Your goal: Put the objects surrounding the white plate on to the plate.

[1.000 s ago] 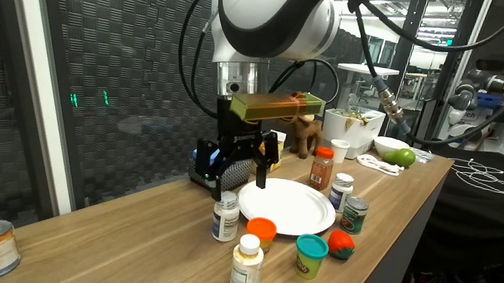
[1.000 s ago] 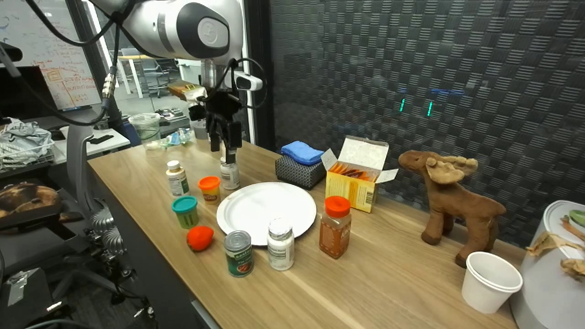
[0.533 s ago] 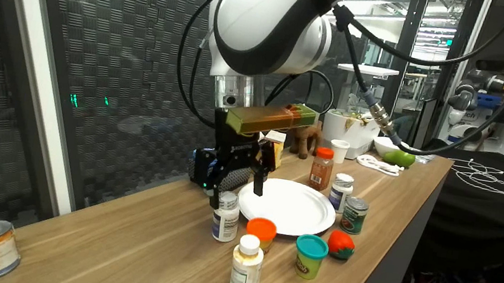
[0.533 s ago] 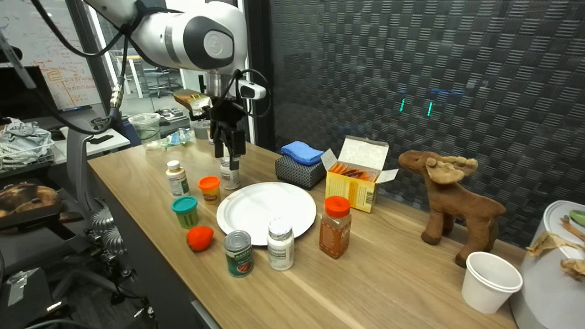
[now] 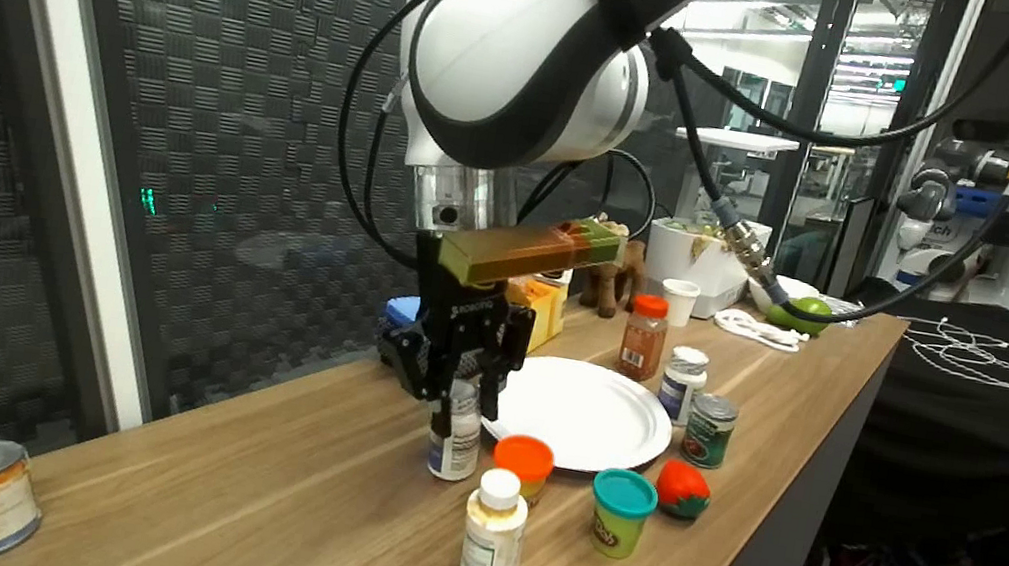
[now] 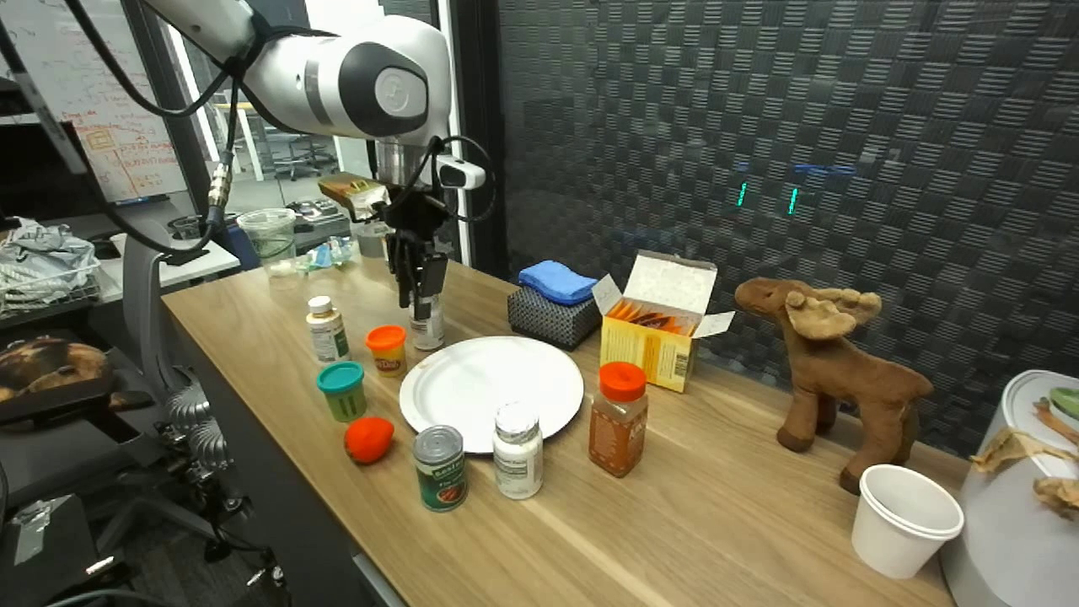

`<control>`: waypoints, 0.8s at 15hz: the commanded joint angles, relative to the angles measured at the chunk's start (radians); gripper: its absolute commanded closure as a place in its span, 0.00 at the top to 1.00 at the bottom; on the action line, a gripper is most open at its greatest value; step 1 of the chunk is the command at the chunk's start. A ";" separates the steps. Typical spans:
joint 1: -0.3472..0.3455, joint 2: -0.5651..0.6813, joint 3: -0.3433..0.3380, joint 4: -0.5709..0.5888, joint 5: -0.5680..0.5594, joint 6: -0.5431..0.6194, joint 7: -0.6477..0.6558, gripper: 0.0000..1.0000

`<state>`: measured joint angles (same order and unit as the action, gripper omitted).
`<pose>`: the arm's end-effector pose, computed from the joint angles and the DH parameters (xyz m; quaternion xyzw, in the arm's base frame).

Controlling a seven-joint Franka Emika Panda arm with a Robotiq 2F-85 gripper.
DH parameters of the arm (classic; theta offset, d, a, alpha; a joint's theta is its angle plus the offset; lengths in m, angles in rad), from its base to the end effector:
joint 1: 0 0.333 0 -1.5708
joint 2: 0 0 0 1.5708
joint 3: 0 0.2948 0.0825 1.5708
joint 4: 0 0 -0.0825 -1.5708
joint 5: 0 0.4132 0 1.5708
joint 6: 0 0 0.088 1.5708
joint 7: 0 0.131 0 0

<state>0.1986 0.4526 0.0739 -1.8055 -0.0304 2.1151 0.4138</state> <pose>0.6205 0.1701 0.2222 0.9954 -0.0642 -0.0679 0.0201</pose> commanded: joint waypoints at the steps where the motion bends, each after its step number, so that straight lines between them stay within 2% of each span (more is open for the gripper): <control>1: 0.035 -0.051 -0.020 -0.006 -0.042 0.016 0.038 0.23; 8: 0.000 -0.220 -0.042 -0.079 -0.037 0.078 0.099 0.23; 12: -0.050 -0.250 -0.078 -0.114 -0.033 0.065 0.120 0.23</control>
<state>0.1805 0.2436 0.0143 -1.8653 -0.0592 2.1554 0.5029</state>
